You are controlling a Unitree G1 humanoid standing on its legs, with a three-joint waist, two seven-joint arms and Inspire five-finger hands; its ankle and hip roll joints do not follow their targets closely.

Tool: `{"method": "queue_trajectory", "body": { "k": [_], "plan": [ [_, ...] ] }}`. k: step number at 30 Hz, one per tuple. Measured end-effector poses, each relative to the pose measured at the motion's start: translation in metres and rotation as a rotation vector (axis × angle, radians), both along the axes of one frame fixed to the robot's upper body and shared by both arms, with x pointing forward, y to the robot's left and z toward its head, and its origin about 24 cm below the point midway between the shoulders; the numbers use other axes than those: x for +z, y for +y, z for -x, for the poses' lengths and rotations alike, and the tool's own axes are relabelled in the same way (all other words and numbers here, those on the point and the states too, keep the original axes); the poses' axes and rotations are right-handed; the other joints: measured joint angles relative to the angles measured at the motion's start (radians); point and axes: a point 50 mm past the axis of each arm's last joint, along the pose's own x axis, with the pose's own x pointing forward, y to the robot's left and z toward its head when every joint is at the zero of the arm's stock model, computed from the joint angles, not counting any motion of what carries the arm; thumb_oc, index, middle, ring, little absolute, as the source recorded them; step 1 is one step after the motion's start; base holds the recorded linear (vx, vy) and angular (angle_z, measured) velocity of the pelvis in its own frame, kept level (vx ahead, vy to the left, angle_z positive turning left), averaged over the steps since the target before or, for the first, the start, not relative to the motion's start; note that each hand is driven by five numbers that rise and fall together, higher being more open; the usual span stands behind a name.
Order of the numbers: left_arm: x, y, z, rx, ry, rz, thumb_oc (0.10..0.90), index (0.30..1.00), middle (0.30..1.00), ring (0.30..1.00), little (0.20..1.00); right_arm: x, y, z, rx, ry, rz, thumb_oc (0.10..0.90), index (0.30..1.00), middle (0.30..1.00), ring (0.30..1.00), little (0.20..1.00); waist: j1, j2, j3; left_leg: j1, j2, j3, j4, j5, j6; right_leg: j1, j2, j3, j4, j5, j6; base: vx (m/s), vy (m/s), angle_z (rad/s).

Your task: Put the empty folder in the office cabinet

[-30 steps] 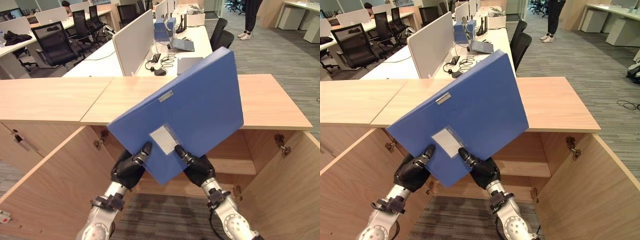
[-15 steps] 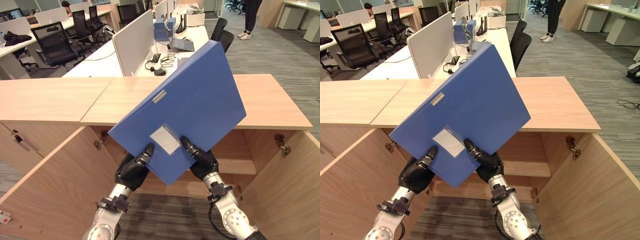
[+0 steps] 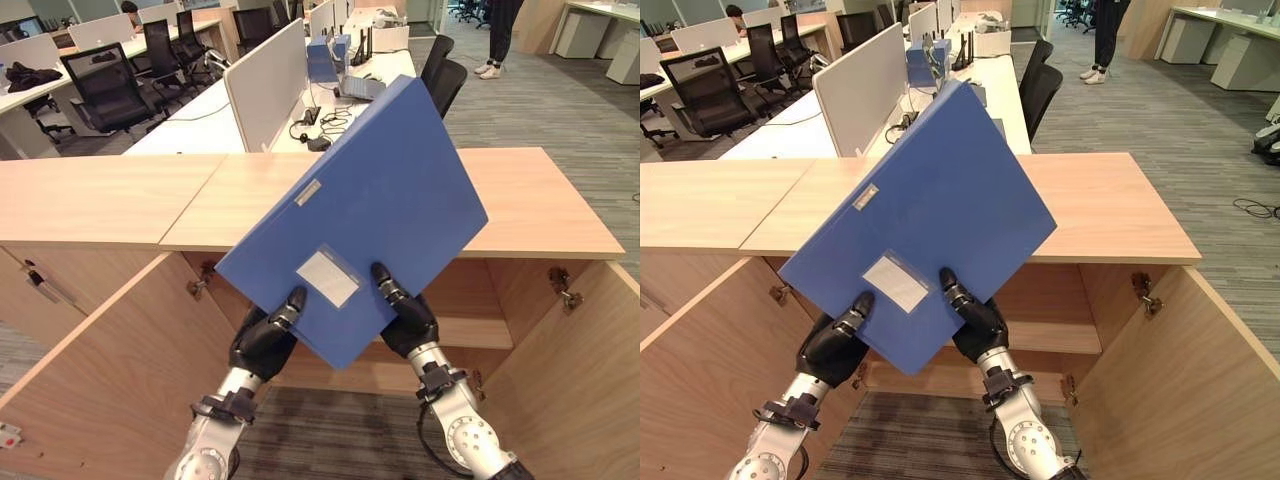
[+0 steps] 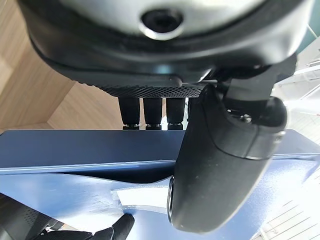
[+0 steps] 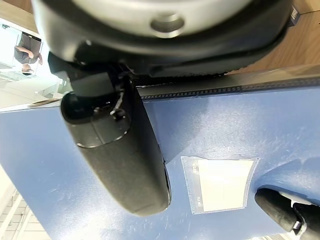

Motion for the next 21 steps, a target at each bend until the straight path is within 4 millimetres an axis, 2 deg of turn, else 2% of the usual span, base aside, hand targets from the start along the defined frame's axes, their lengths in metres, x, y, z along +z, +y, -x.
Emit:
{"method": "queue_trajectory", "body": {
  "k": [10,11,12,15,17,21],
  "plan": [
    [0.0,0.0,0.0,-0.013,-0.012,-0.036,0.4,0.3,0.3,0.3,0.3,0.004,-0.01,0.001,0.024,-0.019,0.055,0.4,0.3,0.3,0.3,0.3,0.0,-0.002,0.001,-0.001,0.0,-0.001,0.0,0.0,0.0,0.0,0.0,0.0,0.0,0.0,0.0,0.0,0.0,0.0],
    [0.0,0.0,0.001,-0.013,-0.012,-0.04,0.698,0.747,0.747,0.747,0.747,0.004,-0.01,0.001,0.027,-0.018,0.06,0.4,0.3,0.3,0.3,0.3,0.0,-0.002,0.001,-0.001,0.0,-0.001,0.0,0.0,0.0,0.0,0.0,0.0,0.0,0.0,0.0,0.0,0.0,0.0],
    [0.0,0.001,0.001,-0.012,-0.012,-0.048,0.8,0.9,0.9,0.9,0.9,0.003,-0.013,0.001,0.032,-0.015,0.078,0.4,0.3,0.3,0.3,0.3,0.0,-0.003,0.001,-0.001,0.0,-0.001,0.0,0.0,0.0,0.0,0.0,0.0,0.0,0.0,0.0,0.0,0.0,0.0],
    [0.0,0.01,0.002,-0.004,-0.016,-0.118,0.8,0.9,0.9,0.9,0.9,0.006,-0.021,0.002,0.064,-0.034,0.153,0.4,0.3,0.3,0.3,0.3,-0.001,-0.006,0.001,-0.001,0.0,-0.001,0.0,0.0,0.0,0.0,0.001,0.0,0.0,0.0,0.0,0.0,0.0,0.0],
    [0.001,0.021,0.004,-0.015,-0.022,-0.22,0.8,0.9,0.9,0.9,0.9,0.014,-0.03,0.003,0.115,-0.095,0.272,0.4,0.3,0.3,0.3,0.3,0.0,-0.008,0.002,-0.002,0.0,-0.002,0.0,-0.001,0.0,0.0,0.001,-0.001,0.0,0.0,0.0,0.0,0.0,0.0],
    [-0.015,0.038,0.012,0.009,0.047,-0.345,0.8,0.9,0.9,0.9,0.9,0.024,-0.041,0.005,0.211,-0.203,0.506,0.4,0.3,0.3,0.3,0.3,0.0,-0.02,0.002,-0.001,0.0,-0.004,0.0,-0.001,0.0,0.0,0.001,-0.002,0.0,0.0,0.0,0.0,0.0,0.0]
  ]
}}
